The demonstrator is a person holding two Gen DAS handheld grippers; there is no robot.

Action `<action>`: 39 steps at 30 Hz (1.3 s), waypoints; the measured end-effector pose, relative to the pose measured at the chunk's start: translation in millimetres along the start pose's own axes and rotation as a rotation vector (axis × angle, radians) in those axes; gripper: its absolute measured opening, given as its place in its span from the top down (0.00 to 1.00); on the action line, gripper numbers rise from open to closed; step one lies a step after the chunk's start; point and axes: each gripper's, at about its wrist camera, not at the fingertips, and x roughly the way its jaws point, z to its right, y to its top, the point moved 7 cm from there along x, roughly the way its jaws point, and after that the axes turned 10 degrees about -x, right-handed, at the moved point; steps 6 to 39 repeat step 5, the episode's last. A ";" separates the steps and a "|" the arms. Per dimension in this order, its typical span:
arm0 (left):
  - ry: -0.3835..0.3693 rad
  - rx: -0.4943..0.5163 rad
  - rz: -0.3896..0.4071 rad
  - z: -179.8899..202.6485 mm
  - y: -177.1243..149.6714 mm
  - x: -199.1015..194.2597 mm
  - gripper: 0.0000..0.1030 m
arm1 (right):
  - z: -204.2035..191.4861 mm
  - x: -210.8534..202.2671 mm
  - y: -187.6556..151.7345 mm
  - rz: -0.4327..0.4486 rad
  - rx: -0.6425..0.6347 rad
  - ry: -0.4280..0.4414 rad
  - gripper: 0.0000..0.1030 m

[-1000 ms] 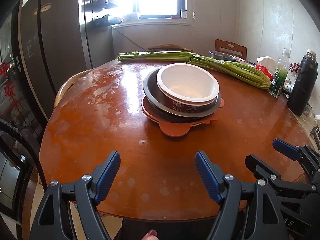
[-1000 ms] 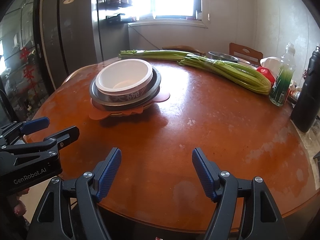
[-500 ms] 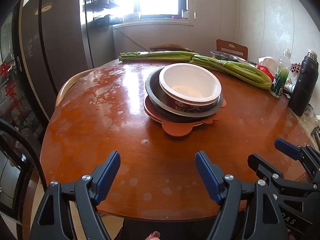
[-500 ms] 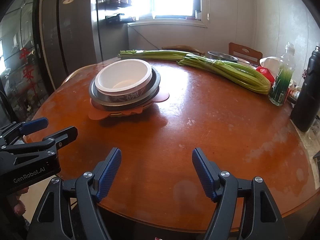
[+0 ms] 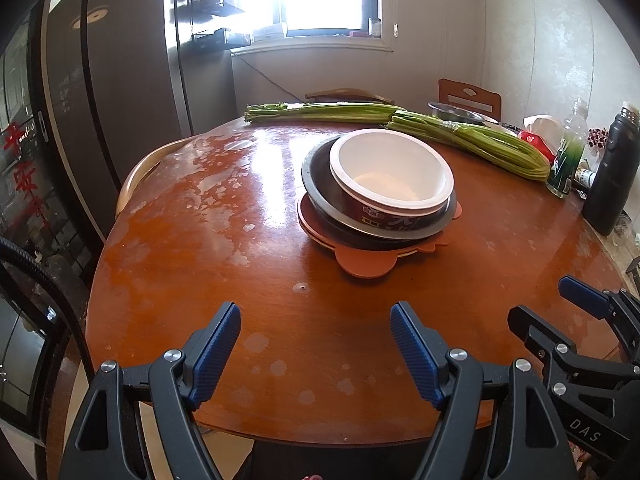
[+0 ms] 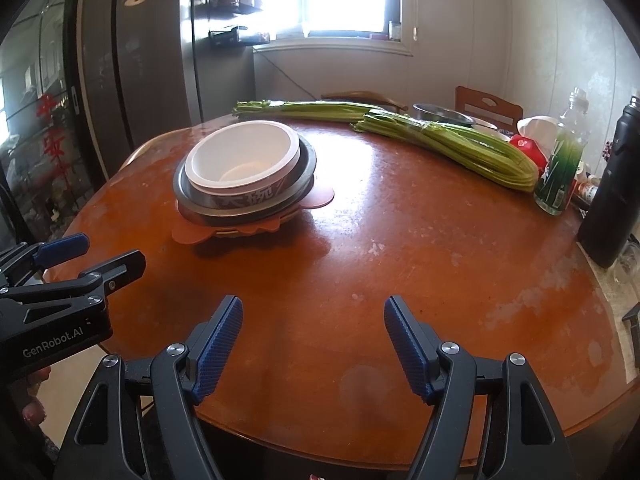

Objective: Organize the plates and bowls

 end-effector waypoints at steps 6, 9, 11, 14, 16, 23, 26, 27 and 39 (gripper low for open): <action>-0.006 -0.013 -0.026 -11.5 11.8 8.1 0.25 | 27.1 4.9 8.7 -0.024 0.025 -0.012 0.28; -0.006 -0.013 -0.026 -11.5 11.8 8.1 0.25 | 27.1 4.9 8.7 -0.024 0.025 -0.012 0.28; -0.006 -0.013 -0.026 -11.5 11.8 8.1 0.25 | 27.1 4.9 8.7 -0.024 0.025 -0.012 0.28; -0.006 -0.013 -0.026 -11.5 11.8 8.1 0.25 | 27.1 4.9 8.7 -0.024 0.025 -0.012 0.28; -0.006 -0.013 -0.026 -11.5 11.8 8.1 0.25 | 27.1 4.9 8.7 -0.024 0.025 -0.012 0.28; -0.006 -0.013 -0.026 -11.5 11.8 8.1 0.25 | 27.1 4.9 8.7 -0.024 0.025 -0.012 0.28; -0.006 -0.013 -0.026 -11.5 11.8 8.1 0.25 | 27.1 4.9 8.7 -0.024 0.025 -0.012 0.28; -0.006 -0.013 -0.026 -11.5 11.8 8.1 0.25 | 27.1 4.9 8.7 -0.024 0.025 -0.012 0.28; -0.006 -0.013 -0.026 -11.5 11.8 8.1 0.25 | 27.1 4.9 8.7 -0.024 0.025 -0.012 0.28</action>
